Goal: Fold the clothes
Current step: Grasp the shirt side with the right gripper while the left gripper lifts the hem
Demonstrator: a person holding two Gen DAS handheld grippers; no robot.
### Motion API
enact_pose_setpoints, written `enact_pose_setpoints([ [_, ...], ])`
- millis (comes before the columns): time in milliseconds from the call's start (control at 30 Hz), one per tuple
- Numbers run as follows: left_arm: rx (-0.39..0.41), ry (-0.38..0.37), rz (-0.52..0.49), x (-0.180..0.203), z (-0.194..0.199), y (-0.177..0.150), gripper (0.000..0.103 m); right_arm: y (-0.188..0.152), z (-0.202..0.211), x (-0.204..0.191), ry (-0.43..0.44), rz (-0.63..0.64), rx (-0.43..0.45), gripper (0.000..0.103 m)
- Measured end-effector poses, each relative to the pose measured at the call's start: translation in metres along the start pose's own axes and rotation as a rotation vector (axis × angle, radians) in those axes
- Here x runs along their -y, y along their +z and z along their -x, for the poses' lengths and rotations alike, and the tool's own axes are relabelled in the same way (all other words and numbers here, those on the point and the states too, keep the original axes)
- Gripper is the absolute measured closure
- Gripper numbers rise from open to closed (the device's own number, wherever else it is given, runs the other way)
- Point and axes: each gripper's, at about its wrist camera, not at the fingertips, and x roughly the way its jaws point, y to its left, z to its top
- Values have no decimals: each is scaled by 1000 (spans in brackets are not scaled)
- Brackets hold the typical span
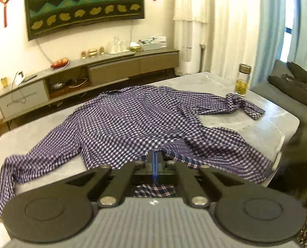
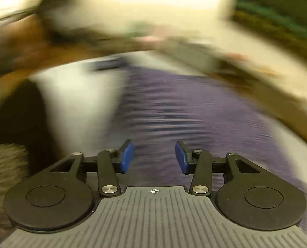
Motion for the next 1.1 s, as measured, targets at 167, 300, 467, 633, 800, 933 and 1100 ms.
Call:
enact_pose_setpoints([
  [167,41,-5,-96,21,24,6,102,-17,-78,-49,-4,146,-151,65],
  [300,87,47,-69,14,36,11,102,-30,-100,-20,45,52,-226,75],
  [467,49,32,-101,20,29,6,95,-27,-86,3,213,-40,-284,103],
  [633,-155,53,-268,59,-18,-43,56,-26,-82,41,108,-197,-212,93],
  [800,-341,108,-332,70,-70,-90,35,-21,-93,47,-32,-195,-128,77],
  [933,-388,108,-343,67,-90,-98,64,-17,-102,44,-149,-164,-64,73],
  [1100,-309,157,-337,58,-73,-69,100,-21,-93,46,-331,-162,-51,73],
])
